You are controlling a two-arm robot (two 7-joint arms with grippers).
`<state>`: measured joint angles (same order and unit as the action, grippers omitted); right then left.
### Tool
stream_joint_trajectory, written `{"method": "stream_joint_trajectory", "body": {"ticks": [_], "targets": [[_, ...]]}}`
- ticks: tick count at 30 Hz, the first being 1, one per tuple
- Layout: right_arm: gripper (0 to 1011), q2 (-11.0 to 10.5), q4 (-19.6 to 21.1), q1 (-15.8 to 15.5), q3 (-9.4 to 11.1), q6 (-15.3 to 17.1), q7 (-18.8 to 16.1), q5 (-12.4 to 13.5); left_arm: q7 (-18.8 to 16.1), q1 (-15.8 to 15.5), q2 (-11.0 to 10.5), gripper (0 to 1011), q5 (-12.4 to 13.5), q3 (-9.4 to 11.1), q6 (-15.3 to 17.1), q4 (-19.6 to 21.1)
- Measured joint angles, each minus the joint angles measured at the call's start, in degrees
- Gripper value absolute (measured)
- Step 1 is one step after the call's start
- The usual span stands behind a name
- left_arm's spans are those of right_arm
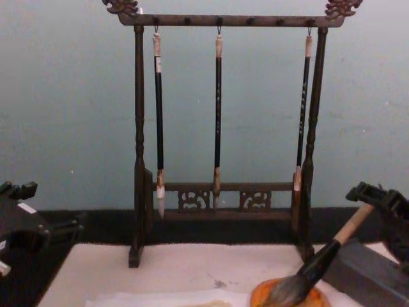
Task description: Pick up the brush from the inkstone, write on the paper, then place the brush back to its original position.
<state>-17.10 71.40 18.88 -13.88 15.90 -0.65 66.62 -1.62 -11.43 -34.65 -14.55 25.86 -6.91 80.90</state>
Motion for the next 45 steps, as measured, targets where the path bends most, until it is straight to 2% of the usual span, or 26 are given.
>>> {"method": "stream_joint_trajectory", "body": {"ticks": [10, 29, 34, 45], "targets": [[1000, 0.3, -3.1, 2.2, -2.0, -1.5, -0.8, 0.5, 0.0, 0.0, 0.0, 1010, 0.0, 0.0, 0.0, 0.0], [1000, -0.1, -4.7, 3.6, -4.5, -3.4, -1.0, 1.4, 0.0, 0.0, 0.0, 1010, 0.0, 0.0, 0.0, 0.0], [1000, -0.4, -5.5, 4.3, -5.3, -3.8, -1.9, 1.3, 0.0, 0.0, 0.0, 1010, 0.0, 0.0, 0.0, 0.0], [1000, -0.4, -5.5, 4.3, -5.2, -3.8, -1.9, 1.2, 0.0, 0.0, 0.0, 1010, 0.0, 0.0, 0.0, 0.0]]}}
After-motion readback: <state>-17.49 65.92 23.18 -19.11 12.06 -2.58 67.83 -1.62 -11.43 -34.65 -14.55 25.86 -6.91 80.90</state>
